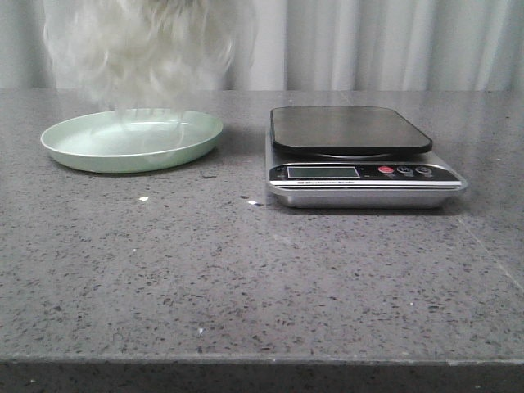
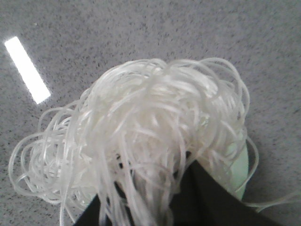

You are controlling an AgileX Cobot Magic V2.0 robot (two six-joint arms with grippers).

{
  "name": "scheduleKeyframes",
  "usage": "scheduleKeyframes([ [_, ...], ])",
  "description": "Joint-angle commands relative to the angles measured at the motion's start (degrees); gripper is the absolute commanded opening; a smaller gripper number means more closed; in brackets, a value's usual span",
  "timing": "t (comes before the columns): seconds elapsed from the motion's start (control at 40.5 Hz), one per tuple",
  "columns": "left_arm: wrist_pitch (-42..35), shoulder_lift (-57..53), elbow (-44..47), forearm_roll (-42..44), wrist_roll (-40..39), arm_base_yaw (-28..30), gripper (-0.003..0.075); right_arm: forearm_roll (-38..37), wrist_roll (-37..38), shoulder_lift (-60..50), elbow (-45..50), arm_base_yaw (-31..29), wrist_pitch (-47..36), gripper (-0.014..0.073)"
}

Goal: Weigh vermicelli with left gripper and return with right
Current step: 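Carry the vermicelli with the right gripper over the green plate, then lower the vermicelli onto the plate and open the right gripper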

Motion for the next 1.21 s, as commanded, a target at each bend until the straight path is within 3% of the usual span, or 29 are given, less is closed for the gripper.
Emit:
scheduleKeyframes([
  [0.0,-4.21,0.21,-1.56,-0.7,-0.51,-0.48,0.0137,2.44,-0.46,-1.11,-2.41,0.56,-5.14,0.0151],
  [0.345,-4.21,0.21,-1.56,-0.7,-0.51,-0.48,0.0137,3.76,-0.46,3.63,-2.41,1.11,-8.29,0.0151],
  [0.789,-4.21,0.21,-1.56,-0.7,-0.51,-0.48,0.0137,5.25,-0.46,3.91,-3.8,1.11,-6.07,0.0163],
  [0.863,-4.21,0.21,-1.56,-0.7,-0.51,-0.48,0.0137,5.25,-0.46,3.91,-4.93,1.11,-5.02,0.023],
  [1.061,-4.21,0.21,-1.56,-0.7,-0.51,-0.48,0.0137,5.25,-0.46,3.83,-6.63,1.05,-4.56,0.0513],
  [1.184,-4.21,0.21,-1.56,-0.7,-0.51,-0.48,0.0137,5.25,-0.46,3.62,-6.63,0.95,-3.03,0.0561],
])
